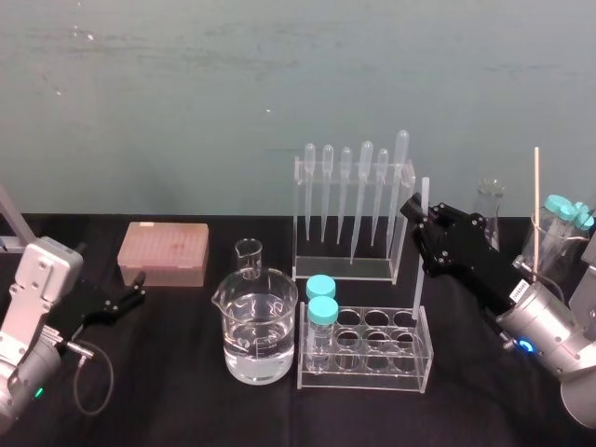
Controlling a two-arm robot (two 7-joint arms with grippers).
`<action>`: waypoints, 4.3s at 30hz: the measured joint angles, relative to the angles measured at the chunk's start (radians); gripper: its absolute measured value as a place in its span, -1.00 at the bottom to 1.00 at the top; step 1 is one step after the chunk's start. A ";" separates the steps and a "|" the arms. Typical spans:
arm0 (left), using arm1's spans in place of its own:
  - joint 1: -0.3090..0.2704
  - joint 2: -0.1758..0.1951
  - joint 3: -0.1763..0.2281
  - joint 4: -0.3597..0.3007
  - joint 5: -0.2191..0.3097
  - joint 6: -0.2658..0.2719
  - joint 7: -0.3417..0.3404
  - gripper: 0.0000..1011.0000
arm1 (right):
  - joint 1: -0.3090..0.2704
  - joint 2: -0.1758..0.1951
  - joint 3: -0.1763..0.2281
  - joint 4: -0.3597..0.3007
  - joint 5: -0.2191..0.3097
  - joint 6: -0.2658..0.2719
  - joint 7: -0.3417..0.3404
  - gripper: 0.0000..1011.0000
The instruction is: Pick up the stirring rod with one hand, then place it down.
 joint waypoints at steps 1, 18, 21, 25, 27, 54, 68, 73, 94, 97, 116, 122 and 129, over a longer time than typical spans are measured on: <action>0.000 0.000 0.000 0.000 0.000 0.000 0.000 0.98 | 0.000 0.000 0.000 0.000 0.000 0.000 0.000 -0.86; 0.000 0.000 0.000 0.000 0.000 0.000 0.000 0.98 | 0.000 0.000 0.000 -0.001 0.001 0.001 0.000 -0.86; 0.000 0.000 0.000 0.000 0.000 0.000 0.000 0.98 | 0.000 0.000 0.000 -0.001 0.001 0.001 0.000 -0.86; 0.000 0.000 0.000 0.000 0.000 0.000 0.000 0.98 | 0.000 0.000 0.000 -0.001 0.001 0.001 0.000 -0.86; 0.000 0.000 0.000 0.000 0.000 0.000 0.000 0.98 | 0.000 0.000 0.000 -0.001 0.001 0.001 0.000 -0.86; 0.000 0.000 0.000 0.000 0.000 0.000 0.000 0.98 | 0.000 0.000 0.000 -0.001 0.001 0.001 0.000 -0.86; 0.000 0.000 0.000 0.000 0.000 0.000 0.000 0.98 | 0.000 0.000 0.000 -0.001 0.001 0.001 0.000 -0.86; 0.000 0.000 0.000 0.000 0.000 0.000 0.000 0.98 | 0.000 0.000 0.000 -0.001 0.001 0.001 0.000 -0.86; 0.000 0.000 0.000 0.000 0.000 0.000 0.000 0.98 | -0.009 0.008 0.009 -0.026 -0.001 0.000 0.012 -0.86; 0.000 0.000 0.000 0.000 0.000 0.000 0.000 0.98 | -0.015 0.016 0.009 -0.040 0.004 0.008 0.028 -0.86; 0.000 0.000 0.000 0.000 0.000 0.000 0.000 0.98 | 0.007 0.027 -0.054 0.003 0.004 0.077 0.074 -0.86; 0.000 0.000 0.000 0.000 0.000 0.000 0.000 0.98 | 0.031 0.023 -0.080 0.050 -0.015 0.095 0.080 -0.86; 0.000 0.000 0.000 0.000 0.000 0.000 0.000 0.98 | 0.061 0.020 -0.115 0.106 -0.048 0.128 0.080 -0.86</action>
